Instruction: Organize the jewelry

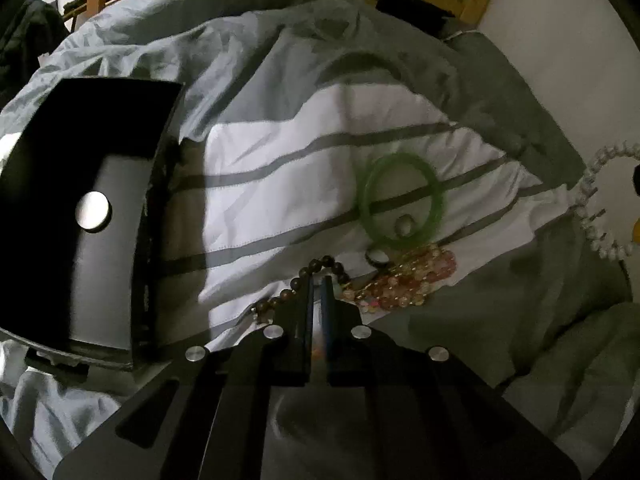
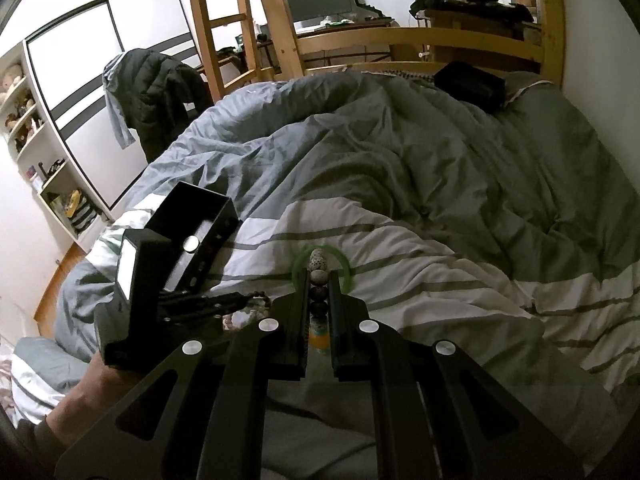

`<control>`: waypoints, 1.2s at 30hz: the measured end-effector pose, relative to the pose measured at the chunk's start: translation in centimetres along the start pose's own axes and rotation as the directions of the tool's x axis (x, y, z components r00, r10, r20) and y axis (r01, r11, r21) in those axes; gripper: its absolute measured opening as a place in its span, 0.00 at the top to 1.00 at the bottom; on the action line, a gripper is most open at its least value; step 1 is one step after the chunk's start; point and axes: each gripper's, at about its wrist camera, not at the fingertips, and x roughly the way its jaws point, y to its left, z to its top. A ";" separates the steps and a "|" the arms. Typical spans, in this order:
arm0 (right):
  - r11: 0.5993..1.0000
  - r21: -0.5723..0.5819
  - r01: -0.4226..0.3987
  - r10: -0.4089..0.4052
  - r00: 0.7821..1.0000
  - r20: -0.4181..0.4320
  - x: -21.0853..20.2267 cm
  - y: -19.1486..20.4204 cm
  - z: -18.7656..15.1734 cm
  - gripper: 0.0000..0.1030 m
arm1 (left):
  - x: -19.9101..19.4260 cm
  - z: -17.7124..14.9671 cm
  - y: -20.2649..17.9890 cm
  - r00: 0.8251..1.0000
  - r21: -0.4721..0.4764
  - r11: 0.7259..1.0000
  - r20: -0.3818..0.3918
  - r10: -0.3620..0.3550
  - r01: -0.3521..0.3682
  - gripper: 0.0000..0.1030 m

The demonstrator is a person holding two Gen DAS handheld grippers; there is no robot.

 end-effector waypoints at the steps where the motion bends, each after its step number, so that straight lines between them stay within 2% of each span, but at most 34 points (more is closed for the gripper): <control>1: 1.000 -0.001 0.001 -0.001 1.000 0.002 -0.1 0.1 0.0 0.91 | -0.3 0.0 0.0 1.000 -0.003 1.000 0.007 -0.004 0.004 0.96; 6: 1.000 -0.002 0.000 0.000 1.000 0.002 -0.4 0.2 0.0 0.91 | 0.0 0.1 -0.3 0.998 0.011 0.998 -0.001 0.059 -0.059 0.96; 8: 1.000 -0.004 0.002 -0.002 1.000 0.001 -0.4 0.3 0.1 0.91 | 0.6 0.1 -0.4 0.996 0.026 0.996 -0.016 0.089 -0.089 0.79; 9: 1.000 -0.005 0.001 -0.001 1.000 -0.001 -0.3 0.3 0.0 0.91 | 1.0 0.1 -0.7 0.993 0.044 0.992 -0.015 0.119 -0.118 0.55; 10: 1.000 -0.005 0.001 -0.001 1.000 -0.005 -0.3 0.4 0.0 0.91 | 1.1 0.0 -0.9 0.993 0.062 0.992 -0.011 0.115 -0.114 0.49; 12: 1.000 -0.008 0.002 -0.002 1.000 -0.010 -0.1 0.5 -0.1 0.91 | 2.1 0.0 -1.7 0.987 0.108 0.982 -0.025 0.158 -0.155 0.48; 14: 1.000 -0.012 0.005 -0.005 1.000 -0.017 0.2 0.6 -0.2 0.91 | 3.0 0.0 -1.8 0.984 0.125 0.978 -0.043 0.171 -0.164 0.48; 16: 1.000 -0.011 0.006 -0.006 1.000 -0.021 0.4 0.6 -0.3 0.91 | 3.7 0.0 -1.2 0.988 0.102 0.986 -0.064 0.143 -0.136 0.51; 17: 1.000 -0.012 0.006 -0.007 1.000 -0.023 0.5 0.6 -0.3 0.91 | 3.8 0.1 -1.0 0.989 0.089 0.988 -0.065 0.132 -0.126 0.60; 18: 1.000 -0.013 0.009 -0.010 1.000 -0.026 0.6 0.6 -0.3 0.91 | 3.6 0.1 -0.7 0.989 0.071 0.990 -0.064 0.130 -0.125 0.77; 22: 1.000 -0.010 0.017 -0.017 0.999 -0.030 0.9 0.5 -0.4 0.91 | 2.9 0.3 -0.3 0.995 0.038 0.995 -0.052 0.090 -0.088 0.90; 28: 1.000 -0.011 0.025 -0.026 0.999 -0.025 0.6 0.5 -0.3 0.91 | 1.2 0.5 -1.2 0.997 0.045 0.996 -0.013 0.077 -0.076 0.91; 36: 1.000 -0.013 0.026 -0.027 0.999 -0.023 0.5 0.5 -0.3 0.91 | -2.3 1.2 -0.4 0.997 0.017 0.998 0.061 0.052 -0.053 0.92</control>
